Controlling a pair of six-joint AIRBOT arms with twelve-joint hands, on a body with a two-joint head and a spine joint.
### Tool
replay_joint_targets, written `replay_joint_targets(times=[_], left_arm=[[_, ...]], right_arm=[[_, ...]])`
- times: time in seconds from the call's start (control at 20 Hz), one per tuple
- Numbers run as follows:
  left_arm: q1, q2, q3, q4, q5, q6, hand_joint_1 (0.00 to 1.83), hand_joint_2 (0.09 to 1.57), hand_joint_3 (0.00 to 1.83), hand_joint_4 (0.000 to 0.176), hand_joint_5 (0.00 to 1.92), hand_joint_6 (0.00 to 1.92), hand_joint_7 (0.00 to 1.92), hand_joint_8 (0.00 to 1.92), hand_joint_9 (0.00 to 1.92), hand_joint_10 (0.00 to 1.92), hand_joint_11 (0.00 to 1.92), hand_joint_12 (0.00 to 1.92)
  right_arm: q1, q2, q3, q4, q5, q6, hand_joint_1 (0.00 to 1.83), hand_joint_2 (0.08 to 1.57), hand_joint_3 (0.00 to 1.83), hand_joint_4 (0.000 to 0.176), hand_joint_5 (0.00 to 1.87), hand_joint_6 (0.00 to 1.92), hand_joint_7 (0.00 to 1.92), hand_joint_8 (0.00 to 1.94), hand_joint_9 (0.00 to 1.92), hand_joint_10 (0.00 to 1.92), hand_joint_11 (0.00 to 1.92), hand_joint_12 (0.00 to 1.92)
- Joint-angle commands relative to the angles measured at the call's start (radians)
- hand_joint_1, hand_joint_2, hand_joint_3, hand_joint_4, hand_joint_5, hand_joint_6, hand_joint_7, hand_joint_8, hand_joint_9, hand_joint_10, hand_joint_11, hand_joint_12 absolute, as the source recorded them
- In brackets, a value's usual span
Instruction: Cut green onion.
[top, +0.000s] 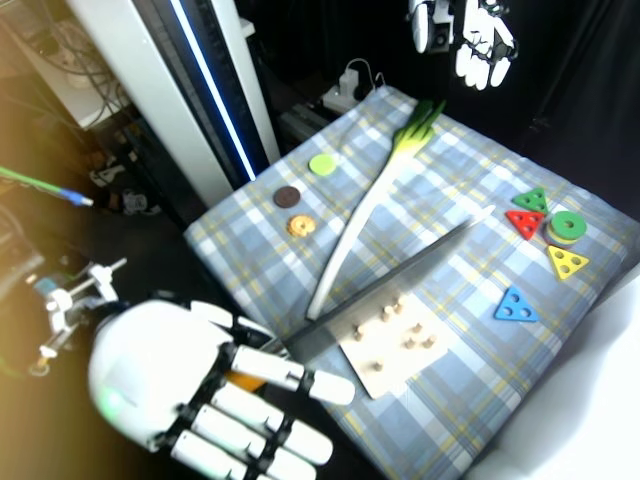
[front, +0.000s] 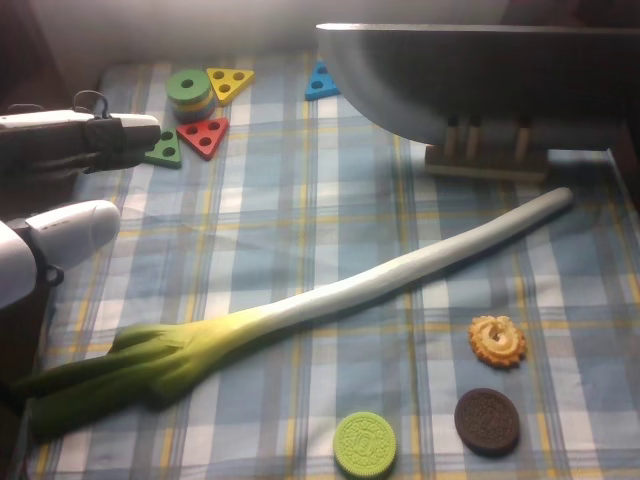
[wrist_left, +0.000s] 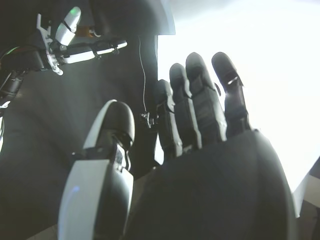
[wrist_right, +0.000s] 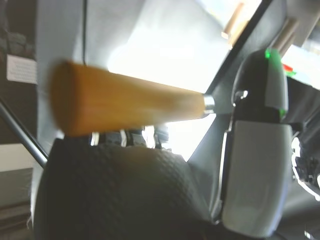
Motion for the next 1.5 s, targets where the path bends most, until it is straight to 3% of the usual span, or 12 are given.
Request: replay_joint_targets(times=[0.0,0.2,0.25,0.3,0.35,0.5,0.55,0.6,0.65,0.75,1.0,1.45], left_arm=[[-0.010,-0.003,0.005,-0.013,-0.112,-0.012,0.68,1.37,0.00,0.049,0.57,0.00,0.60,0.00,0.53,0.00,0.07,0.91],[-0.010,-0.004,0.005,-0.013,-0.113,-0.014,0.65,1.39,0.01,0.043,0.55,0.00,0.61,0.00,0.55,0.00,0.13,0.82],[-0.010,-0.004,0.005,-0.013,-0.113,-0.014,0.58,1.41,0.00,0.052,0.51,0.00,0.63,0.00,0.57,0.00,0.16,0.76],[-0.010,-0.004,0.005,-0.013,-0.113,-0.015,0.58,1.41,0.00,0.052,0.51,0.00,0.63,0.00,0.57,0.00,0.16,0.76],[-0.010,-0.005,0.005,-0.013,-0.113,-0.016,0.56,1.42,0.00,0.049,0.50,0.00,0.63,0.00,0.58,0.00,0.16,0.75],[-0.010,-0.007,0.005,-0.013,-0.113,-0.017,0.47,1.43,0.01,0.054,0.49,0.00,0.63,0.00,0.58,0.00,0.19,0.75],[-0.010,-0.008,0.005,-0.013,-0.113,-0.017,0.39,1.44,0.01,0.047,0.51,0.00,0.62,0.00,0.58,0.00,0.16,0.73],[-0.010,-0.008,0.005,-0.013,-0.113,-0.017,0.39,1.44,0.01,0.047,0.51,0.00,0.62,0.00,0.58,0.00,0.16,0.73],[-0.010,-0.008,0.005,-0.013,-0.113,-0.017,0.41,1.44,0.00,0.027,0.54,0.01,0.63,0.00,0.58,0.00,0.16,0.71],[-0.010,-0.008,0.005,-0.011,-0.110,-0.017,0.39,1.44,0.00,0.025,0.56,0.01,0.65,0.01,0.61,0.01,0.18,0.71],[-0.027,-0.012,0.016,0.030,-0.080,-0.018,0.15,1.49,0.01,0.003,0.56,0.00,0.67,0.00,0.63,0.00,0.21,0.68],[-0.253,-0.067,0.063,0.165,0.174,0.060,0.00,1.50,0.00,0.000,0.58,0.00,0.73,0.01,0.67,0.02,0.18,0.85]], right_arm=[[0.016,0.001,0.009,0.013,0.106,0.002,0.96,0.93,0.00,0.176,0.12,0.01,0.20,0.01,0.14,0.01,0.07,0.03],[0.028,-0.019,0.026,0.013,0.088,0.002,0.96,1.00,0.00,0.000,0.75,0.02,0.71,0.02,0.68,0.04,0.52,0.31],[0.028,-0.021,0.028,0.013,0.084,0.002,1.03,1.07,0.02,0.087,0.98,0.73,0.92,0.03,0.95,0.14,0.60,1.10],[0.028,-0.021,0.029,0.013,0.081,0.002,1.03,1.07,0.02,0.087,0.98,0.73,0.92,0.03,0.95,0.14,0.60,1.10],[0.028,-0.021,0.029,0.013,0.079,0.002,1.02,1.10,0.01,0.147,0.97,0.94,1.01,0.04,0.95,0.31,0.59,1.30],[0.028,-0.022,0.029,0.013,0.078,-0.008,0.98,1.14,0.00,0.176,0.91,1.08,1.17,0.11,0.80,0.94,0.50,1.58],[0.028,-0.023,0.029,0.015,0.077,-0.013,0.75,1.18,0.00,0.000,0.97,0.93,0.98,1.14,0.83,1.57,0.64,1.81],[0.028,-0.024,0.029,0.017,0.077,-0.018,0.75,1.18,0.00,0.000,0.97,0.93,0.98,1.14,0.83,1.57,0.64,1.81],[0.029,-0.024,0.029,0.020,0.077,-0.026,0.69,1.26,0.01,0.000,0.81,1.46,0.96,1.85,1.02,1.90,0.98,1.92],[0.031,-0.025,0.029,0.027,0.077,-0.041,0.70,1.30,0.00,0.000,0.77,1.89,1.06,1.94,1.18,1.92,1.20,1.92],[0.044,-0.026,0.029,0.040,0.075,-0.070,0.41,1.36,0.01,0.000,1.15,1.92,1.31,1.94,1.39,1.92,1.39,1.92],[0.076,-0.002,0.002,0.039,0.139,-0.084,0.36,1.42,0.00,0.005,1.05,1.92,1.24,1.94,1.36,1.92,1.38,1.92]])
